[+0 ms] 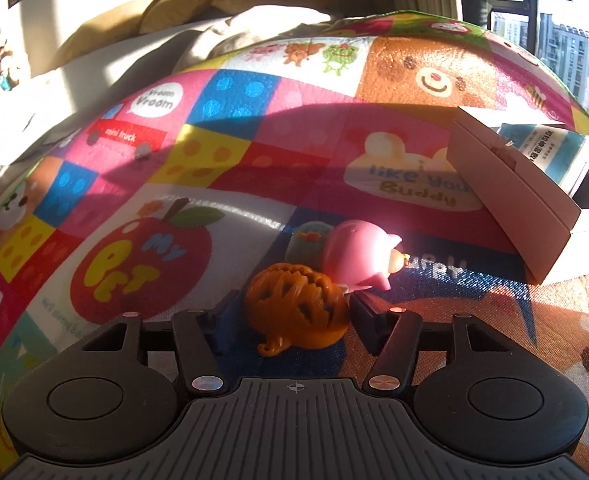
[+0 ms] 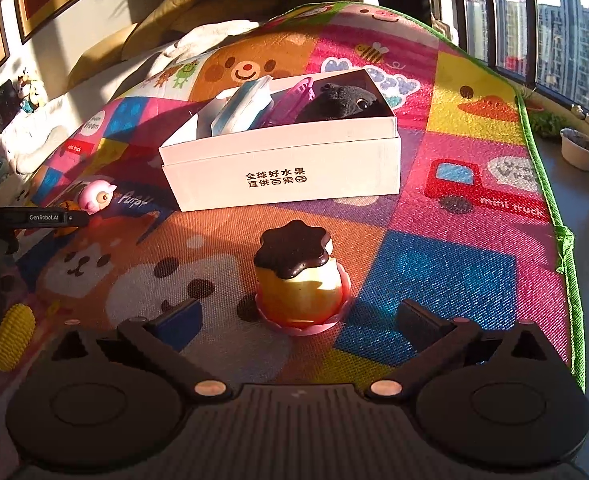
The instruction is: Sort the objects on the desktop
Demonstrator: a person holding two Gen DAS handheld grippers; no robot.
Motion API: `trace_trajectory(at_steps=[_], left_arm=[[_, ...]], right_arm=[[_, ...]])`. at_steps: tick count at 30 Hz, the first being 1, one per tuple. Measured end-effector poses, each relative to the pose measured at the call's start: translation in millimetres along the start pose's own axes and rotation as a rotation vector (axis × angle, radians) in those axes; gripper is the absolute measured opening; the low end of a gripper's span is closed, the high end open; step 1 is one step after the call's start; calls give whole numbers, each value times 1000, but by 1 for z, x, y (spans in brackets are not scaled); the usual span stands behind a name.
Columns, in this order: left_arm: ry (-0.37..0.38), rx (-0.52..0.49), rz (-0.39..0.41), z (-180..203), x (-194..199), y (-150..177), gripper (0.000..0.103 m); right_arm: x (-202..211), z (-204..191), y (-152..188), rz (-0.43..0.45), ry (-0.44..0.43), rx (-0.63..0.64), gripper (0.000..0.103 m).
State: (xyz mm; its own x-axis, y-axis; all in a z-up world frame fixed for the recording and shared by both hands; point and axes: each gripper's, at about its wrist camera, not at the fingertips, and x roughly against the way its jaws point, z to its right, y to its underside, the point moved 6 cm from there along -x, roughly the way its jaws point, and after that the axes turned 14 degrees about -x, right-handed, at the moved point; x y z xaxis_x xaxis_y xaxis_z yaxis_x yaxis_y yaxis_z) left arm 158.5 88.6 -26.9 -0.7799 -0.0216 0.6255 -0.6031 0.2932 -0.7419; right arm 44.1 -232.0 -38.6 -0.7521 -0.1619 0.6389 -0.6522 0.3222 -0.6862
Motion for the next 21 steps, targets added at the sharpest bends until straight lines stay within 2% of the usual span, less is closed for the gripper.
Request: trace_trajectory(at_steps=[3,6,9,14,17,21], left_arm=[[28,-3,45,9,18,-7,63],[140,-41,129,40,57,-18,63],[247,-117,168,83,90,-16,63],[365,-233,127,144,117,17,64],[372,-260,90,161,119,39,64],[377,-228,51,164,120,58,65]], right_arm=[[0,-2,1,1,6,6,103],[0,-2,1,0,6,6,103],[0,-2,1,0,5,5,103],[0,-2,1,2,6,4,103],[0,-1,1,5,6,-1,103],[0,0,1,5,5,-3,103]])
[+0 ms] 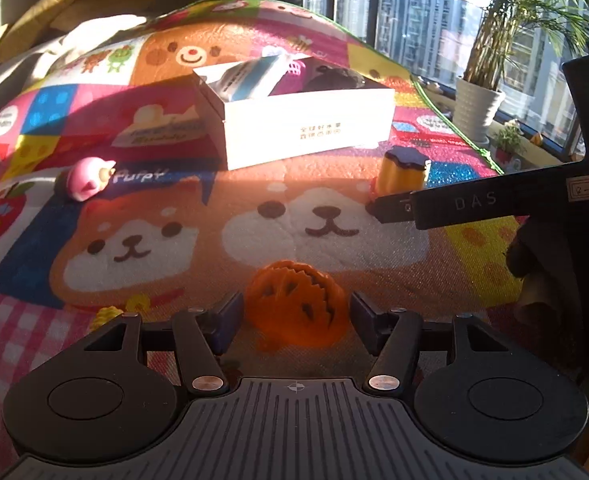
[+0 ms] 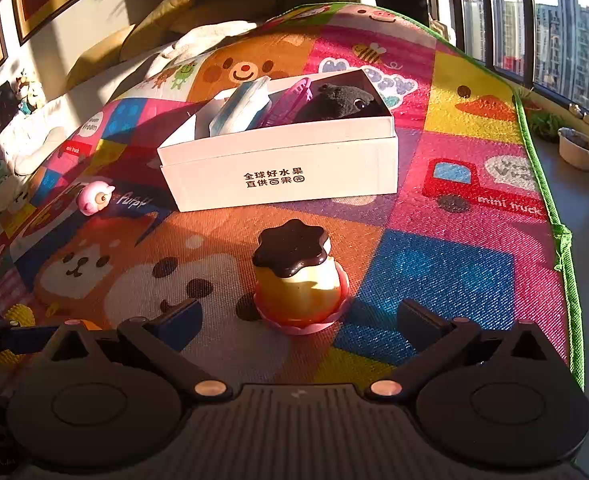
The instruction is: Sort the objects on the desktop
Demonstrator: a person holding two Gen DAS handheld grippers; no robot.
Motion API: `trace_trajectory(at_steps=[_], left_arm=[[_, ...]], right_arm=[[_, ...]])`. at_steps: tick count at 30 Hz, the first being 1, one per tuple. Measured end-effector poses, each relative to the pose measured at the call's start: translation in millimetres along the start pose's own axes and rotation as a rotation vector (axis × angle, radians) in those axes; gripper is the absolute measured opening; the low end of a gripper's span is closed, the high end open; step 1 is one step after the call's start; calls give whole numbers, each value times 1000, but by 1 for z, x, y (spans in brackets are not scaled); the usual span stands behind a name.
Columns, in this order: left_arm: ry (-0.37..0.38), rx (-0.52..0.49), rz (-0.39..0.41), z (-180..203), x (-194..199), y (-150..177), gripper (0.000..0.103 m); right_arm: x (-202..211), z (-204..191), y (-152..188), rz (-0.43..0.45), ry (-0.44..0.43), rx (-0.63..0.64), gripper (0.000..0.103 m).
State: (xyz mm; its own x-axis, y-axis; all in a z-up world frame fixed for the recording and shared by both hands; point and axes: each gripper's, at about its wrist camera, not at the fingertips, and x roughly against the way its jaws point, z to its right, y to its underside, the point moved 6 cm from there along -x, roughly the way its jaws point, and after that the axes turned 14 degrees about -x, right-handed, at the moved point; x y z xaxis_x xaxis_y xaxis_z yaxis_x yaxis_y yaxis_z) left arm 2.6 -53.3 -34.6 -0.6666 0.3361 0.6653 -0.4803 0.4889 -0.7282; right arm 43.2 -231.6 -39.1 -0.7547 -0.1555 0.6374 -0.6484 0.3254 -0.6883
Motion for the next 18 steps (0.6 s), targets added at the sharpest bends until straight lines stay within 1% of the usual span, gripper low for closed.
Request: trace_trajectory(at_steps=[2,3,4,8,12,18], left_arm=[[-8,-3,1,3,3,3,76],[-7,8,1,4,5,5,87],[-11,18,0,4,5,7,95],[-49,25,2,6,4,9,96],[-80,37,-14,5,2,9,101],[-88,47,-15,3,1,11,103]], right_arm=[[0,0,0,0,1,0,103],[0,0,0,1,2,-1,103],[0,0,0,3,6,-1,103],[0,0,1,3,15,5,103],[1,1,1,5,10,1,103],[2,2,1,6,-1,-8,103]])
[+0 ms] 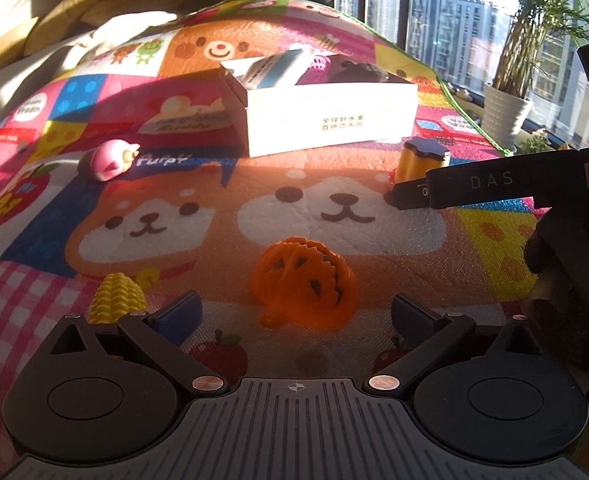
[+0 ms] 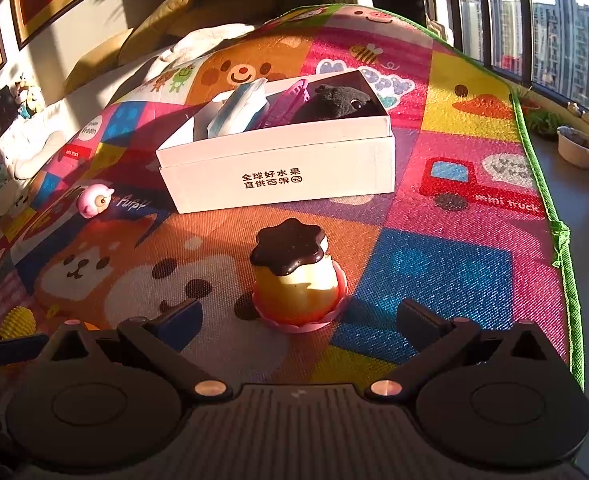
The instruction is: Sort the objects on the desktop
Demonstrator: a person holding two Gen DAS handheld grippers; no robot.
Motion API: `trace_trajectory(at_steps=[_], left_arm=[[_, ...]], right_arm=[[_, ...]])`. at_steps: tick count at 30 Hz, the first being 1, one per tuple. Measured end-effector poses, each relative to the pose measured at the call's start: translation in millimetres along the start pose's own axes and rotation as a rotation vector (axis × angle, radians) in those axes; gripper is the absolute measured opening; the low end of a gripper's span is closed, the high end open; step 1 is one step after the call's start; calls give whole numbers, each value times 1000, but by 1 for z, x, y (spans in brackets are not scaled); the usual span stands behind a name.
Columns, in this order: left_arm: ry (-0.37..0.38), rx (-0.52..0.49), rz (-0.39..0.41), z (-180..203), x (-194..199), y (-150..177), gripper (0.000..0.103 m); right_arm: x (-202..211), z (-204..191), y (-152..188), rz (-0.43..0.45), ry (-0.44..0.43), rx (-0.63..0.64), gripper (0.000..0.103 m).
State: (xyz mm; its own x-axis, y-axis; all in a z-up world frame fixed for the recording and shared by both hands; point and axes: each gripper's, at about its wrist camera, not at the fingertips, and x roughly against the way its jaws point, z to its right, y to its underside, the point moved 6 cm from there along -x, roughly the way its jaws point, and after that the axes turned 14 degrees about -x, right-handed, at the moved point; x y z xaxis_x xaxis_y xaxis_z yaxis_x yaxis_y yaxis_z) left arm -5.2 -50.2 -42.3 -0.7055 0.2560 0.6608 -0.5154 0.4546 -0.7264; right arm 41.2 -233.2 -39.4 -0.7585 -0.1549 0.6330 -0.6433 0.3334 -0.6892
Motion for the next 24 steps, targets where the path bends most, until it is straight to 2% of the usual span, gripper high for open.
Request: trace_trajectory(at_steps=[3,5,7,9,14,16,22,24], left_arm=[[-54,36,-8,-6,2,2,103],[-95,65,22,-11,10,3,103],[-71,116,93,-14,28,6,103],[-57,161,121,-16,39,9,103],[-161,121,111,-18,51,11,103],[-129,124,111,-17,51,8,103],[114,88,98,17,36,1,103],[122,63,83,26,27,-3,103]], right_arm=[[-1,-1,1,-8,8,16,103],[-2,-2,1,-15,13,30,103],[-2,-2,1,-21,10,38,103],[-1,0,1,-18,-3,25,103],[3,4,0,-6,-40,-14,103],[5,6,-1,-3,-56,-29,103],[7,8,-3,3,-67,-46,103],[8,11,-4,8,-72,-65,103]])
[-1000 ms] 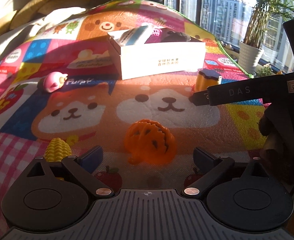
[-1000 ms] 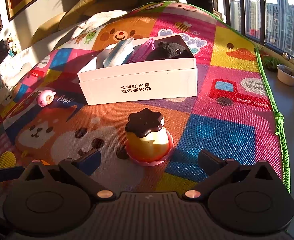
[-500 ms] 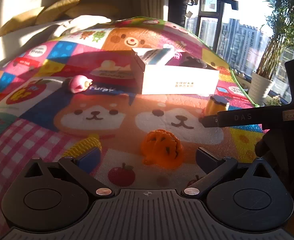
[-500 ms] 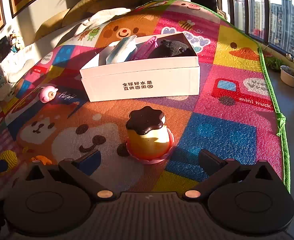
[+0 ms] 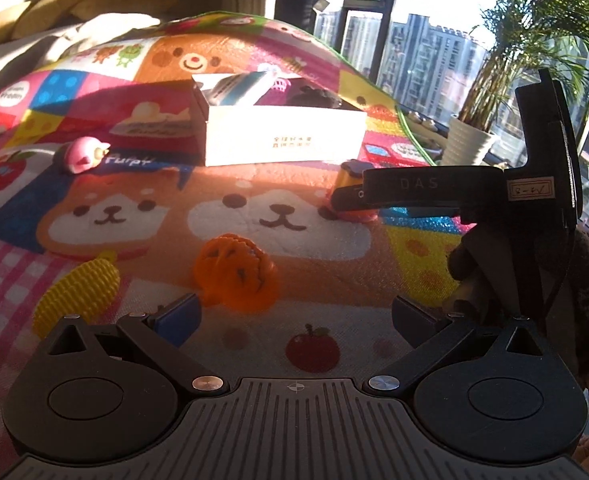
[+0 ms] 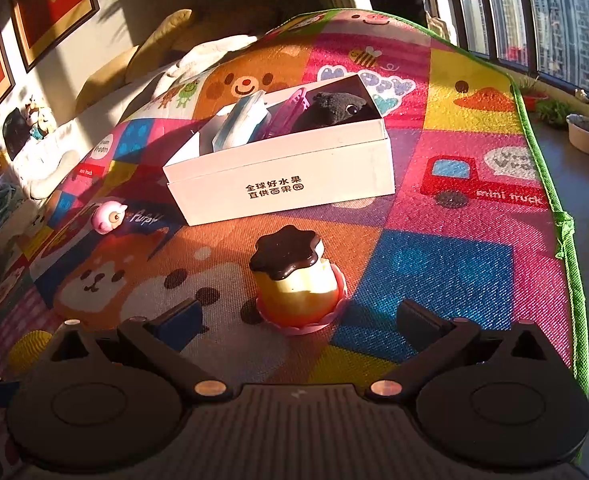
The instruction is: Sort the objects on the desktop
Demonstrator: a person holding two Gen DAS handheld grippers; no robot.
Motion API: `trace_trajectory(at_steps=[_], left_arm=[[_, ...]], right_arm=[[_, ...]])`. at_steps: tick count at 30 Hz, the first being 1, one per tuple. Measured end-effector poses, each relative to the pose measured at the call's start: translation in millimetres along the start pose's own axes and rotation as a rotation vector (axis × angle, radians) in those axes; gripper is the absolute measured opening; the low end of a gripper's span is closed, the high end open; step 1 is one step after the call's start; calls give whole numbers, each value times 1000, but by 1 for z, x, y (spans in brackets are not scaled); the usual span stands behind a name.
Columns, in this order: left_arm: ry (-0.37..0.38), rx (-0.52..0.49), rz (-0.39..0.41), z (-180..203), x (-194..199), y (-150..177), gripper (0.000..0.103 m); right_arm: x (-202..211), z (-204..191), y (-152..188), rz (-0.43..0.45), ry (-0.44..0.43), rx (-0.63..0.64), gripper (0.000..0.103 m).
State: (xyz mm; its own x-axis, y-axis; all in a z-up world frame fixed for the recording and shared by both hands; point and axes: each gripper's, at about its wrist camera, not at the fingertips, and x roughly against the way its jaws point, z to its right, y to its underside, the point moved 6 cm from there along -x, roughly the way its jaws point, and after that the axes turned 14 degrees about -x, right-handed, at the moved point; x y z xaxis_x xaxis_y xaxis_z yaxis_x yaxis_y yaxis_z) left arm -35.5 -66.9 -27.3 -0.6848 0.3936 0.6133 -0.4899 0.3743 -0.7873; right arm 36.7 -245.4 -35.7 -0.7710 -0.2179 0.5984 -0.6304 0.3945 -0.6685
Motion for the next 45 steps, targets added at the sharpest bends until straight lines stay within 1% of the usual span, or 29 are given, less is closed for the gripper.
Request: trace_trajectory(at_steps=[2,3,5,6,7,8,10,11,12,13,15,17,19,21,22,24,25,26,27,28,29,31,33,36,38,39,40,43,45], left_arm=[[-11,1,-12,0,-7,-4,103],[2,16,-14,-1,-9,-6,103],[111,61,4,1,-8,-12,103],[182,71,21,5,-5,-15,103],[214,69,36,7,-3,-17,103],[204,51,52,9,0,-20,103],[83,-7,55,5,1,-22,103],[-8,-48,45,0,0,-23,103],[-70,-80,32,-5,-2,-22,103],[-95,-103,18,-8,-5,-21,103],[-82,-126,-13,-13,-14,-18,103],[-75,-154,-32,-15,-24,-17,98],[-71,-176,-41,-16,-33,-15,76],[-58,-156,-32,-18,-39,-15,76],[-57,-146,-30,-19,-39,-15,73],[-62,-142,-26,-20,-38,-16,63],[-62,-142,-27,-20,-37,-15,63],[-62,-144,-30,-19,-37,-15,63],[-62,-146,-37,-18,-36,-16,63],[-60,-146,-45,-16,-35,-17,63],[-53,-147,-48,-14,-33,-19,63],[-35,-165,-42,-9,-24,-25,63],[-44,-208,-25,-6,-13,-35,63],[-72,-247,9,-12,1,-59,63],[-86,-254,46,-20,7,-79,63],[-91,-257,69,-24,8,-90,60],[-94,-262,91,-27,7,-101,54],[-109,-284,153,-36,-1,-136,54],[-123,-303,193,-40,-9,-159,53]], right_arm=[[1,3,-2,6,-5,-19,103],[1,4,-2,5,-9,-25,103],[2,5,-3,2,-19,-39,103],[2,6,-3,2,-22,-43,103],[2,6,-3,2,-23,-44,103],[2,6,-3,3,-22,-43,103],[1,5,-2,4,-19,-41,103],[1,5,-2,4,-17,-38,103],[1,4,-2,4,-13,-36,103],[1,4,-2,4,-11,-32,103],[1,3,-1,5,-7,-26,103],[1,2,-1,6,-12,-22,103],[2,2,-2,14,-14,-20,103],[4,2,-2,19,-21,-14,103],[4,1,-3,19,-22,-13,103],[2,-3,-4,18,-10,19,103],[0,-6,-4,21,5,58,102],[-3,-12,-6,44,33,133,95],[-6,-17,-7,69,61,201,92],[-9,-21,-9,79,86,248,84],[-13,-23,-11,60,104,283,69],[-18,-25,-13,-27,78,295,45],[-11,-29,-16,-82,74,326,44],[14,-35,-27,-113,32,369,43],[30,-38,-41,-125,3,366,43],[37,-39,-49,-120,-7,358,43],[43,-40,-56,-113,-12,348,43],[58,-42,-96,-56,-21,291,43],[64,-45,-131,13,-30,253,43]])
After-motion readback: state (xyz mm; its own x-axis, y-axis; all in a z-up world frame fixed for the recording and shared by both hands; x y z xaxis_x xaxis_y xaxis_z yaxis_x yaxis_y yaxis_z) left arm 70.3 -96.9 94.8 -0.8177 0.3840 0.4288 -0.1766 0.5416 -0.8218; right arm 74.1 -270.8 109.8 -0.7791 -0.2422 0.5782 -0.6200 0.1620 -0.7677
